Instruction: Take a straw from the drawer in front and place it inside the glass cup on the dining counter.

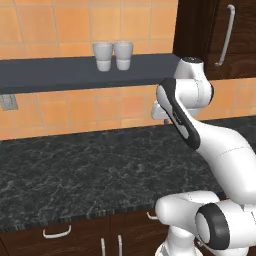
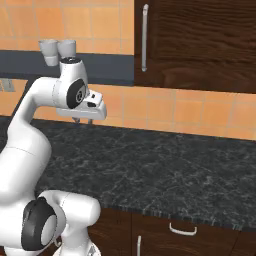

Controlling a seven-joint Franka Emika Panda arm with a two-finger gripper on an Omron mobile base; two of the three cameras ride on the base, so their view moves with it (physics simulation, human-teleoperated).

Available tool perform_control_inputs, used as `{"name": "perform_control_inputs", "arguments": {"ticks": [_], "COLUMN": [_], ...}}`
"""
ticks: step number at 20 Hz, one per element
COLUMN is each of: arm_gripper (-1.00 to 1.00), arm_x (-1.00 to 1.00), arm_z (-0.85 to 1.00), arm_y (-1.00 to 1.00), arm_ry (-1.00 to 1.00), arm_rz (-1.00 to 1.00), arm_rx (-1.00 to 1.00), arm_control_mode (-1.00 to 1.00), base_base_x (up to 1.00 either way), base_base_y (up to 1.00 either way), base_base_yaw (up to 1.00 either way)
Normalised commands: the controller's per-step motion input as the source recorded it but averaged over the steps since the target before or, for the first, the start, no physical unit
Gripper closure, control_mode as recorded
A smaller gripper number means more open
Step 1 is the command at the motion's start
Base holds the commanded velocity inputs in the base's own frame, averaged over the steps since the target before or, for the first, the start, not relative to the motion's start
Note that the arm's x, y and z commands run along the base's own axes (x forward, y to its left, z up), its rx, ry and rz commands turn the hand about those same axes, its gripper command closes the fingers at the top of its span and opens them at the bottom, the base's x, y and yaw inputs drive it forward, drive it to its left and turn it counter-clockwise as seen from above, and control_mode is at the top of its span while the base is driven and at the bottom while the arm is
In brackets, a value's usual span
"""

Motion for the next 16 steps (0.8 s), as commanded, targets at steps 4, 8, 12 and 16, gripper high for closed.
{"name": "perform_control_inputs", "arguments": {"ticks": [4, 8, 12, 16], "arm_gripper": [-1.0, -1.0, -1.0, -1.0], "arm_x": [0.0, 0.0, 0.0, 0.0], "arm_z": [0.0, 0.0, 0.0, 0.0], "arm_y": [0.0, 0.0, 0.0, 0.0], "arm_ry": [0.0, 0.0, 0.0, 0.0], "arm_rz": [0.0, 0.0, 0.0, 0.0], "arm_rx": [0.0, 0.0, 0.0, 0.0], "arm_control_mode": [1.0, 1.0, 1.0, 1.0], "base_base_x": [-0.48, -0.91, -0.21, 0.0], "base_base_y": [0.09, 0.45, 0.67, 0.92], "base_base_yaw": [0.0, -0.04, -0.36, -0.54]}}
